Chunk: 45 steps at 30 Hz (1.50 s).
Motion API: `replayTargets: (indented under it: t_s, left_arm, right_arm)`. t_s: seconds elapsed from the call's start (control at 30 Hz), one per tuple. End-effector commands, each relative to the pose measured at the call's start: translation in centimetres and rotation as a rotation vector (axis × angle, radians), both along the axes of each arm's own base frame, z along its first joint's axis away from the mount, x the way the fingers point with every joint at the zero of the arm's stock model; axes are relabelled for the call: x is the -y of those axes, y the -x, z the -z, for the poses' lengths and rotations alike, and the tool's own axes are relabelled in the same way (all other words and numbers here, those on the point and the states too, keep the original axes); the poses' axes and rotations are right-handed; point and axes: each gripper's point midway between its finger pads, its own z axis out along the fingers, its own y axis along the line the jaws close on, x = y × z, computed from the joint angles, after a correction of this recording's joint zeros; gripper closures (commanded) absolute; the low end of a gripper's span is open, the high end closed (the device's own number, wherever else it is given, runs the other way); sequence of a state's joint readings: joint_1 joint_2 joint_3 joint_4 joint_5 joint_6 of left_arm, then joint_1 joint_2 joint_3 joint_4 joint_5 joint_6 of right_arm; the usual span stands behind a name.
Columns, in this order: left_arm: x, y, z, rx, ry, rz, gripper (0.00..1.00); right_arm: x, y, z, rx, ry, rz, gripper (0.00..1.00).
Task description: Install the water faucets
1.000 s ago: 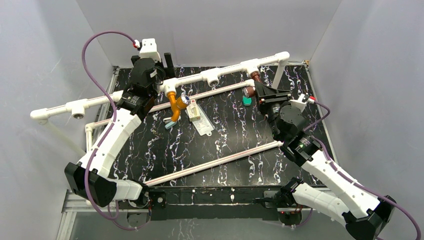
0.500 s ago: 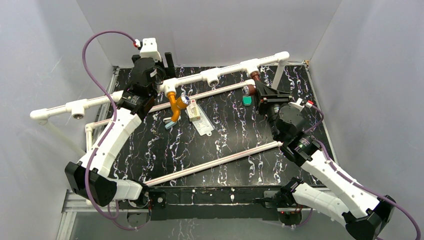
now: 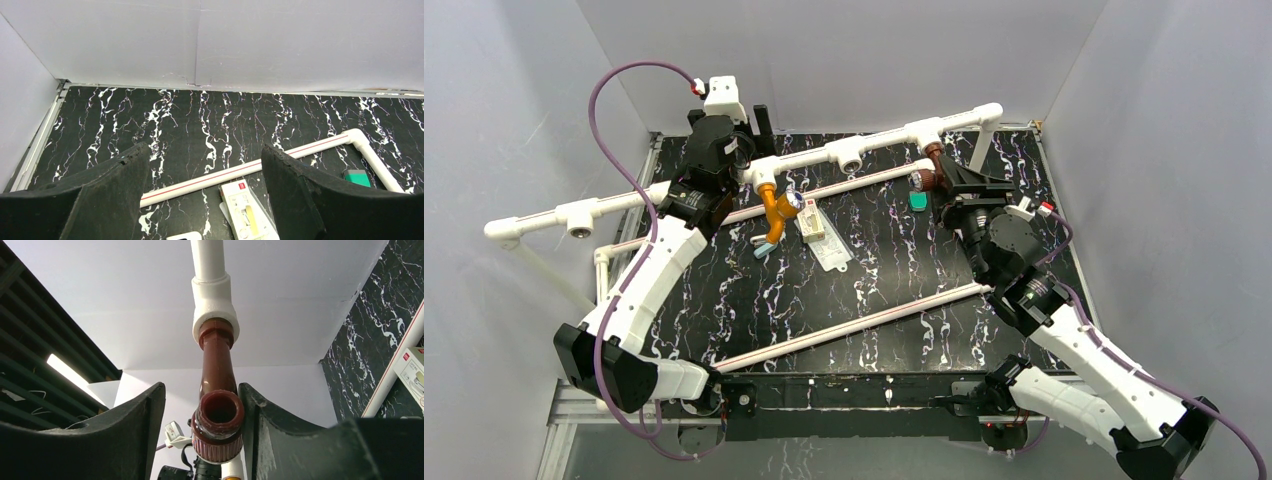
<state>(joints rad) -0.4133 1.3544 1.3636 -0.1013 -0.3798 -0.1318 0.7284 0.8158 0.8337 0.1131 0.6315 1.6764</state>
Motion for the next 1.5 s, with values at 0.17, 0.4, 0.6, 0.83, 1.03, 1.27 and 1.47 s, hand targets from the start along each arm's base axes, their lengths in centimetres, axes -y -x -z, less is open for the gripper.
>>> replayTargets:
  t_s: [0.17,0.4,0.6,0.83,1.03,1.27,1.47]
  left_arm:
    - [0.4,3.9,16.6,-0.519,-0.203,0.073,0.21]
    - [0.5,3.9,16.7,-0.520,-0.202,0.074,0.21]
    - [0.5,3.9,16.9,-0.524,-0.203,0.076,0.21]
    - [0.5,3.9,17.1,-0.531,-0.205,0.077,0.21]
    - [0.4,3.8,17.1,-0.529,-0.208,0.071,0.21]
    - [0.4,3.9,17.0,-0.529,-0.207,0.071,0.21]
    - [0.4,3.9,17.1,-0.530,-0.207,0.072,0.20]
  right_arm:
    - [-1.3,1.3,-0.5,0.024,-0.032,-0.105,0.33]
    - [-0.7,2.2,1.1,-0.008,0.056,-0.108,0.30]
    - [0.7,3.8,1.5,0.010,0.213,-0.105,0.28]
    - [2.3,6.1,0.5,0.154,0.440,-0.101,0.28]
    - [3.2,6.9,-0.5,0.305,0.817,-0.081,0.29]
    - [4.9,7.0,-1.5,0.442,1.268,-0.024,0.28]
    - [5.2,7.2,-2.9,0.689,1.678,0.051,0.23]
